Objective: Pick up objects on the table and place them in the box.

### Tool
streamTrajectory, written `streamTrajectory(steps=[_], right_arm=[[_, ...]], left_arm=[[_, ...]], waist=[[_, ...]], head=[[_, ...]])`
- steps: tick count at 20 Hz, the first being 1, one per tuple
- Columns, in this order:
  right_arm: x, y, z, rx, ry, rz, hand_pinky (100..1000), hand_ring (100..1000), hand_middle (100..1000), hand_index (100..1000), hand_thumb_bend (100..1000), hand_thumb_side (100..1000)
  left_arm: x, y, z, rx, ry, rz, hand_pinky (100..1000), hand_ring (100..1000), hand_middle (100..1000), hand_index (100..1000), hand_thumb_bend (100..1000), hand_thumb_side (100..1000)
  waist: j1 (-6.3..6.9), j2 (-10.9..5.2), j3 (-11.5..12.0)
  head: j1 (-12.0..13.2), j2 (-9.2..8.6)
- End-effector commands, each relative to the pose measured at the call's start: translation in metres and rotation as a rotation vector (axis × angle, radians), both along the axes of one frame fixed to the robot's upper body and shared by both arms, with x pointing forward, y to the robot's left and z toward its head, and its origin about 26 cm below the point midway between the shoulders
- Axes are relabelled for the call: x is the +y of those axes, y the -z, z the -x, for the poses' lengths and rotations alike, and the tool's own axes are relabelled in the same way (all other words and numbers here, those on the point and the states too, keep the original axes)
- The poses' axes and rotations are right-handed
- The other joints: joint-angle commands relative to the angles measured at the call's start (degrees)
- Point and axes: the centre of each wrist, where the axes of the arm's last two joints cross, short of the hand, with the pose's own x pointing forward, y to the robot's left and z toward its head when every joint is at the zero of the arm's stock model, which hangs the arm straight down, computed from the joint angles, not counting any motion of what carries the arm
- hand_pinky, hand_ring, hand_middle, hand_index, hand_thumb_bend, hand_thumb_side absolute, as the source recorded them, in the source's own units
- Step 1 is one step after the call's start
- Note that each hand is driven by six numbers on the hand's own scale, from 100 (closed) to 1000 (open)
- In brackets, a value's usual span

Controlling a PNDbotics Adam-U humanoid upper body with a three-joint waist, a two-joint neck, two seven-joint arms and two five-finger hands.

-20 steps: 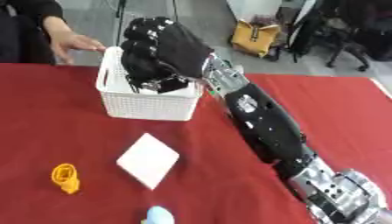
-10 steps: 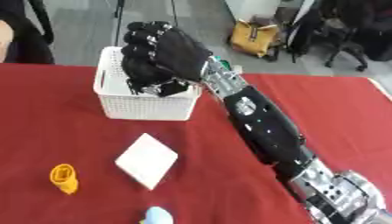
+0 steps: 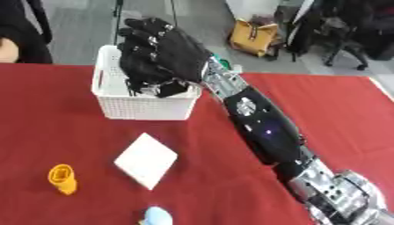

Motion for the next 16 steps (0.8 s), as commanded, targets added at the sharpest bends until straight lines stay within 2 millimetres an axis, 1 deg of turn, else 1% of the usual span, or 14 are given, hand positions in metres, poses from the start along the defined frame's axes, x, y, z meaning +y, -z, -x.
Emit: streamTrajectory(steps=[1, 4, 16], right_arm=[[-0.0065, -0.0161, 0.0045, -0.060, -0.021, -0.008, 934, 917, 888, 888, 499, 584], [-0.0067, -0.0168, 0.0050, -0.086, -0.030, -0.024, 939, 920, 899, 896, 485, 618], [-0.0035, -0.0193, 0.0063, -0.119, -0.056, -0.036, 932, 918, 893, 894, 458, 604]], left_arm=[[-0.0013, -0.0046, 0.0045, -0.025, 0.007, 0.001, 584, 523, 501, 706, 123, 904], [-0.0016, -0.0045, 0.0045, -0.025, 0.009, 0.000, 584, 523, 501, 706, 123, 904], [-0.0029, -0.0045, 0.0047, -0.026, 0.017, -0.005, 583, 522, 501, 706, 122, 904]], waist=[[0.42, -1.56, -0.03], [0.47, -1.50, -0.02], [0.67, -1.39, -0.11]], head=[[-0.42, 0.05], [-0.63, -0.06], [-1.11, -0.13]])
